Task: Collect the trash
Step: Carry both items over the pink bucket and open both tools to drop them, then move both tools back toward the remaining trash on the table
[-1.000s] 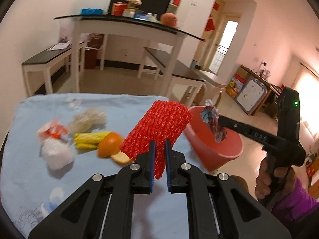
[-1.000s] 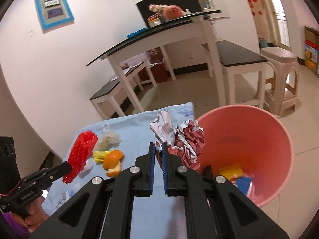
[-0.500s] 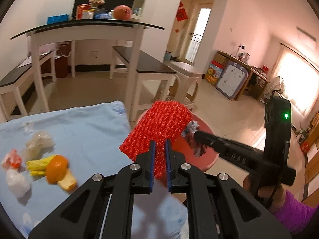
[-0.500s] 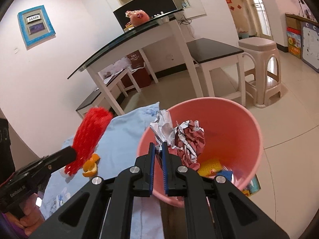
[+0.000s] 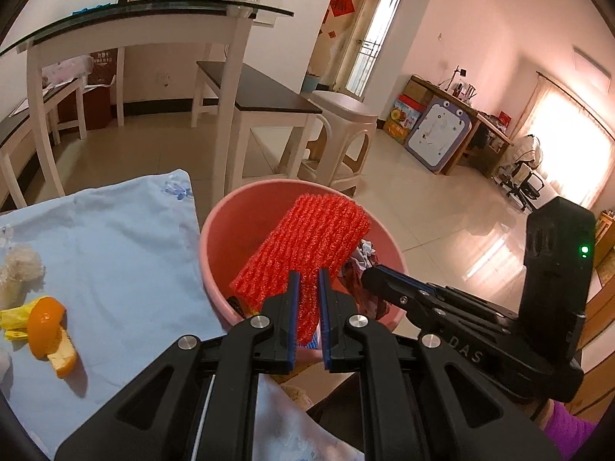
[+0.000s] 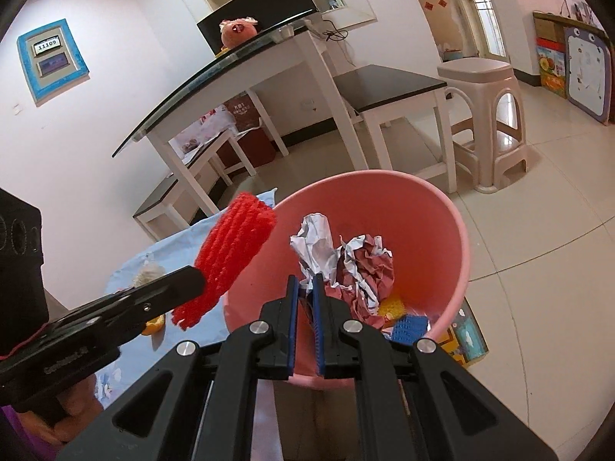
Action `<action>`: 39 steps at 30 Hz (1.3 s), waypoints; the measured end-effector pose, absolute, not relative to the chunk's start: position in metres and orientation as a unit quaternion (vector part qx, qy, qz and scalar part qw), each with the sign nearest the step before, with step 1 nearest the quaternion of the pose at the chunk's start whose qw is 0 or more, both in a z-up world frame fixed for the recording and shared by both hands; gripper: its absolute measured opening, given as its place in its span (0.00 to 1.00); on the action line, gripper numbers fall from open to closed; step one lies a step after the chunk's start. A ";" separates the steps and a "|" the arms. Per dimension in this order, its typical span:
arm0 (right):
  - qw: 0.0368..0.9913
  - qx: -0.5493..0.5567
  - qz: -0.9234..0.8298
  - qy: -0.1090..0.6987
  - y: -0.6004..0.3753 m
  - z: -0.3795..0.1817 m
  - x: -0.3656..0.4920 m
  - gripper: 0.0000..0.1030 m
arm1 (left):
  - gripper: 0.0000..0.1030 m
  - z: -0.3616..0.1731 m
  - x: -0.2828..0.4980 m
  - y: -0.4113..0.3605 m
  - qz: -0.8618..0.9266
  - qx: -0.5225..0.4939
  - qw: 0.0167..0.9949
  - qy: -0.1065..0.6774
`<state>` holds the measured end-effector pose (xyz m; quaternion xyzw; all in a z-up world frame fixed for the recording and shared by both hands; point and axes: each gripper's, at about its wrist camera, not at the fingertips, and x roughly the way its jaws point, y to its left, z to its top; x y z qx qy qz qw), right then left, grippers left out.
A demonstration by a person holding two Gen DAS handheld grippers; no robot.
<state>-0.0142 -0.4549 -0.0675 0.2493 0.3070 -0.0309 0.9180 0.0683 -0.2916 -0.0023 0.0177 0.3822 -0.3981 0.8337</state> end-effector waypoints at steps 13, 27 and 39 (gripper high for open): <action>0.917 0.239 -0.052 0.317 -0.456 -0.073 -0.012 0.26 | 0.43 -0.013 0.079 -0.295 -0.390 0.002 0.829 0.401; 0.921 0.222 -0.044 0.317 -0.443 -0.065 -0.010 0.37 | 0.44 0.000 0.073 -0.262 -0.368 -0.018 0.845 0.388; 0.925 0.191 -0.003 0.330 -0.393 -0.052 -0.002 0.41 | 0.44 0.005 0.064 -0.200 -0.310 -0.035 0.871 0.378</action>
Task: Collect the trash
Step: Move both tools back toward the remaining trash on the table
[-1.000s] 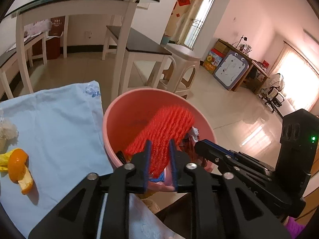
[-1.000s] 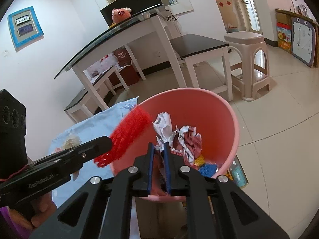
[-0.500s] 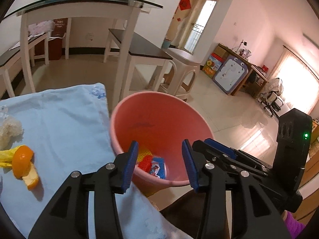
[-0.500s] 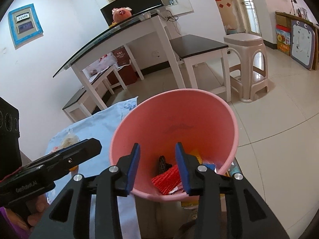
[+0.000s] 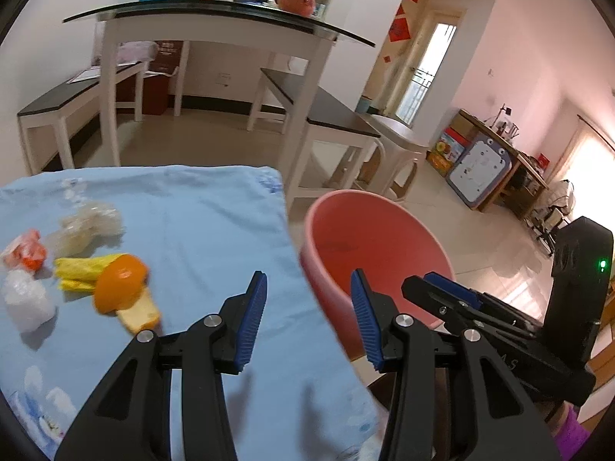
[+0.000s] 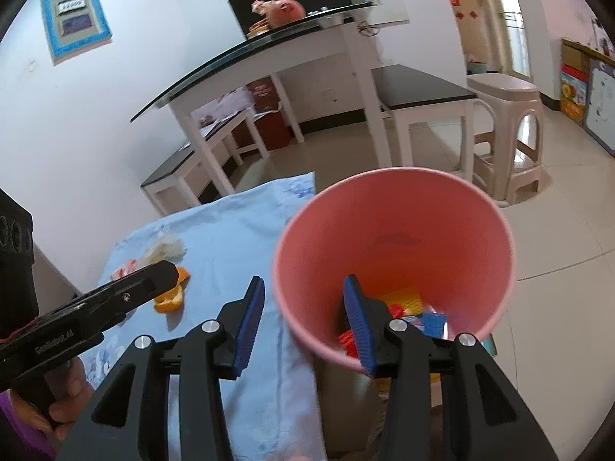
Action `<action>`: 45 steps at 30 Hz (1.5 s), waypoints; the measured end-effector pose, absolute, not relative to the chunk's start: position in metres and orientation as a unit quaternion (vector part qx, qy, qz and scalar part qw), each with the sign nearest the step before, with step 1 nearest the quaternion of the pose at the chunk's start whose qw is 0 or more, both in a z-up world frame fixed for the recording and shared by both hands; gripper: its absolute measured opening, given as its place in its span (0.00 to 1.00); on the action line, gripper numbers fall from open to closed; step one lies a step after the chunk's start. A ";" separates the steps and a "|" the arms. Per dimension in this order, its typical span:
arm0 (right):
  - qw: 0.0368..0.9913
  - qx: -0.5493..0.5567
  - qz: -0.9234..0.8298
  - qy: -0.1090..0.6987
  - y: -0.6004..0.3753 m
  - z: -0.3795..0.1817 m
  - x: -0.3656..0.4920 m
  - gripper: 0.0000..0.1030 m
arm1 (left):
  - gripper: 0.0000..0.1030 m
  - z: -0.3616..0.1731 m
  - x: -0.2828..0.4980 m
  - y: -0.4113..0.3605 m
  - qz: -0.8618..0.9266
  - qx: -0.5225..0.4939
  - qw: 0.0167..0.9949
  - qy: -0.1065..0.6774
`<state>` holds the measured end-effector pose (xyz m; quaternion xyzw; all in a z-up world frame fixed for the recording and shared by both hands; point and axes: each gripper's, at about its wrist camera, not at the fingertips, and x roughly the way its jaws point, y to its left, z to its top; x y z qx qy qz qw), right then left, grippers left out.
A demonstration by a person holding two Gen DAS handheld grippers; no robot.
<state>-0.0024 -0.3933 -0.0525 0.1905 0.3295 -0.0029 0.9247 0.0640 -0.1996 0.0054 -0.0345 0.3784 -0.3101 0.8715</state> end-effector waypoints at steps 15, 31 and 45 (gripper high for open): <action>0.923 0.149 0.055 0.352 -0.324 -0.044 0.025 0.48 | 0.44 0.001 0.052 -0.090 -0.211 -0.059 0.904 0.366; 0.911 0.119 0.129 0.374 -0.247 -0.042 0.092 0.55 | 0.44 -0.021 0.081 0.032 -0.079 -0.157 0.909 0.377; 0.884 0.149 0.167 0.410 -0.209 -0.048 0.167 0.61 | 0.44 -0.053 0.122 0.026 -0.069 -0.157 0.896 0.411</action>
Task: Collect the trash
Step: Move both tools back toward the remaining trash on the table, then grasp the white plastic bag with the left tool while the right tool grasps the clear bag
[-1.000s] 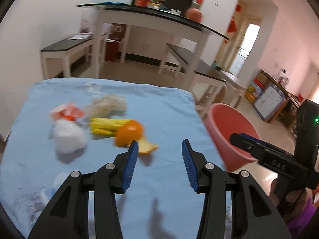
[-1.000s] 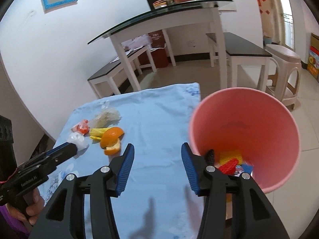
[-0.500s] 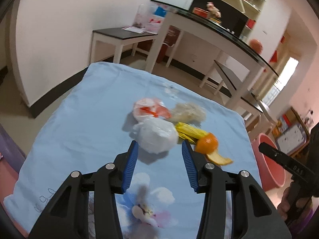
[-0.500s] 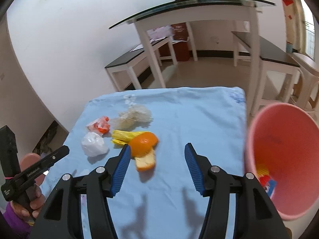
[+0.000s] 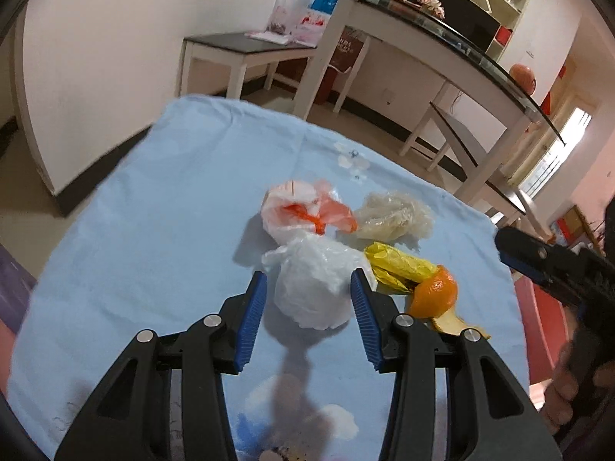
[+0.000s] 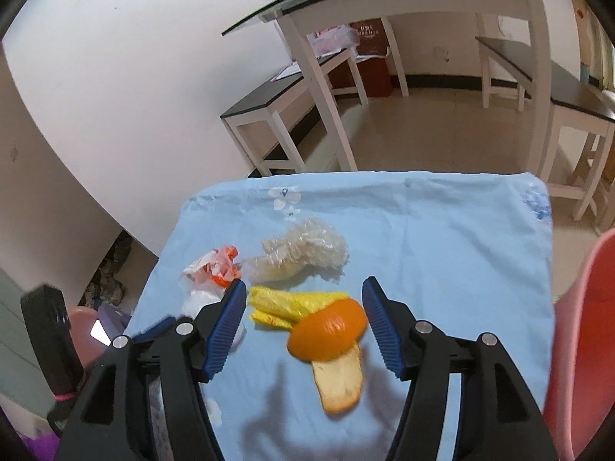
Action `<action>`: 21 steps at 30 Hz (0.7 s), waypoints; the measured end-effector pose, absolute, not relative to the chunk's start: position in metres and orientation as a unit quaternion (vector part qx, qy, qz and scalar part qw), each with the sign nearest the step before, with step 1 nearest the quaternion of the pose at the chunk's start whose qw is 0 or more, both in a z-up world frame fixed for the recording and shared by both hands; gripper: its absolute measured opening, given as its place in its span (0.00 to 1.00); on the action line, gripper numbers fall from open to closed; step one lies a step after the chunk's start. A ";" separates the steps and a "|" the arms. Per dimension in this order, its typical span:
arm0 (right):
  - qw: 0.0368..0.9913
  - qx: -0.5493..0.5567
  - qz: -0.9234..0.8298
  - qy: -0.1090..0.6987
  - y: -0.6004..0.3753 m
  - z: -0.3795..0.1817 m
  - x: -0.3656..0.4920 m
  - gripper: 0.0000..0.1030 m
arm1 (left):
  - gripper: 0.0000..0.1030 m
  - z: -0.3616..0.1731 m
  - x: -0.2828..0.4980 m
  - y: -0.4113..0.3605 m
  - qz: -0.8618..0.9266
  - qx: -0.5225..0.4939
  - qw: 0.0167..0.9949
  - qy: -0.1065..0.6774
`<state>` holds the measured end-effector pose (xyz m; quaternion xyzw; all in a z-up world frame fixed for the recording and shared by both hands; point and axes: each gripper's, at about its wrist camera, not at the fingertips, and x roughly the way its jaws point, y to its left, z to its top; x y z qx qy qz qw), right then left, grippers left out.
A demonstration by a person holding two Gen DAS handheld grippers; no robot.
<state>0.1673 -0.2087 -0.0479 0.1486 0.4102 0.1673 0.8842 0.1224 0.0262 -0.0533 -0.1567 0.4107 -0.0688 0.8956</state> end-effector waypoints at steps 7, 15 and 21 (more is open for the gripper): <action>0.862 0.177 0.168 0.445 -0.200 -0.060 0.217 0.65 | 0.15 -0.059 0.120 0.028 -0.102 -0.173 0.890 0.410; 0.821 0.227 0.157 0.500 -0.201 -0.093 0.271 0.66 | 0.05 -0.057 0.110 0.031 -0.115 -0.162 0.895 0.399; 0.804 0.239 0.181 0.515 -0.197 -0.106 0.276 0.47 | 0.05 -0.058 0.110 0.035 -0.113 -0.171 0.893 0.401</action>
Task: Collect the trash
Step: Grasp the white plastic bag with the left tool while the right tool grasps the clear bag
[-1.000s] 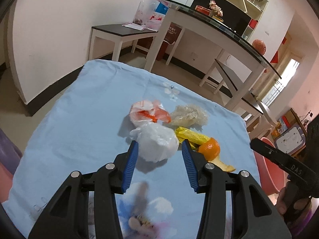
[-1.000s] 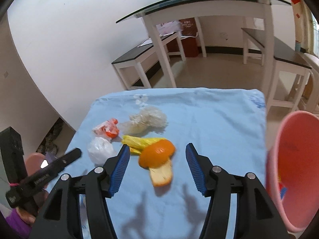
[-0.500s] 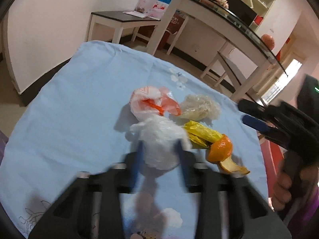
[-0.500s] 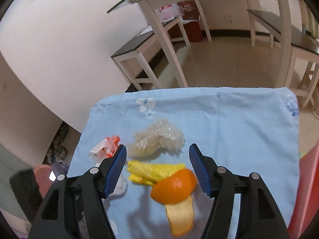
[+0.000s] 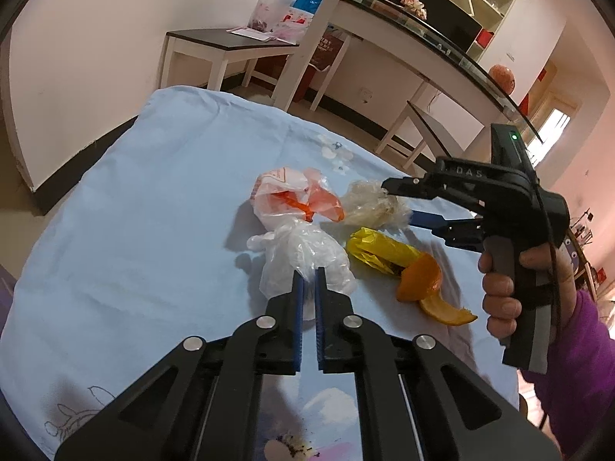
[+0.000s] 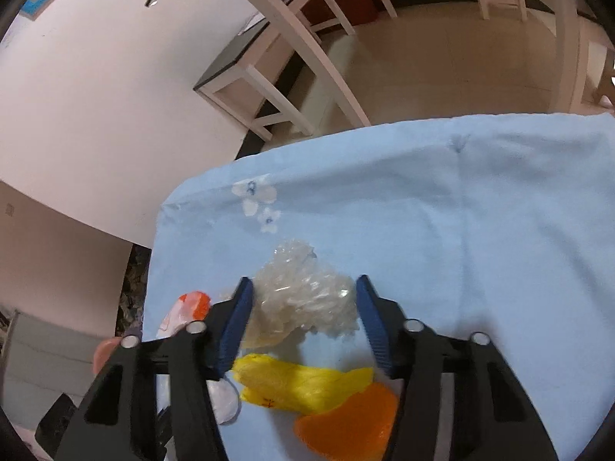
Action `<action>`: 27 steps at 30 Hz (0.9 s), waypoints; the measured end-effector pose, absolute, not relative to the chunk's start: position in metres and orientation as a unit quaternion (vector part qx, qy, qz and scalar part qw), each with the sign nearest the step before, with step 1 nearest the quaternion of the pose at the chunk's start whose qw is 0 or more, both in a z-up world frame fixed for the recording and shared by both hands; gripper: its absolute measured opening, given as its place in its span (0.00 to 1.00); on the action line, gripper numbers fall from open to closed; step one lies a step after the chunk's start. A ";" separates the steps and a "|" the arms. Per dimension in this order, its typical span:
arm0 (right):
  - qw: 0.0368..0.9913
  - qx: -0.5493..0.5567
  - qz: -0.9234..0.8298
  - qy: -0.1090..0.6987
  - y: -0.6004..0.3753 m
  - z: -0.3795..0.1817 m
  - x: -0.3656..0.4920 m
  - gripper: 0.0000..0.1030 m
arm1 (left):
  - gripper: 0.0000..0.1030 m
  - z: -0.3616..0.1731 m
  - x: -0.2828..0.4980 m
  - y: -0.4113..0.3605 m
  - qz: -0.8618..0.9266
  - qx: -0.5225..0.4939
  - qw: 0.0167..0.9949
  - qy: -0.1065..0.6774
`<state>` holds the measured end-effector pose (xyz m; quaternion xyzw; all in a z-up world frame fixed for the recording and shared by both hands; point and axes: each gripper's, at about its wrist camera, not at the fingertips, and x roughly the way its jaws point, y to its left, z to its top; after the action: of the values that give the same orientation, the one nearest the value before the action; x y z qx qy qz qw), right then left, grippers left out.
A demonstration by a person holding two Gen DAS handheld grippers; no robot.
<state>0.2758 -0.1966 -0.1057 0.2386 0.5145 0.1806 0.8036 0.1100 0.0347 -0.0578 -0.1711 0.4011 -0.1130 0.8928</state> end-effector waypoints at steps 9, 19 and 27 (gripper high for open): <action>0.823 0.242 0.202 0.472 -0.198 -0.078 0.243 0.40 | 0.04 -0.054 0.104 0.036 -0.112 -0.169 0.895 0.396; 0.865 0.227 0.198 0.401 -0.219 -0.028 0.179 0.40 | 0.04 -0.034 0.089 0.034 -0.114 -0.158 0.905 0.378; 0.897 0.186 0.170 0.364 -0.233 -0.012 0.123 0.40 | 0.05 -0.015 0.073 0.022 -0.125 -0.142 0.912 0.364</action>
<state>0.1230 -0.2329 -0.0120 0.1856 0.3644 0.1703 0.8965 0.0728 0.0218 -0.0154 -0.1424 0.3645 -0.1254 0.9117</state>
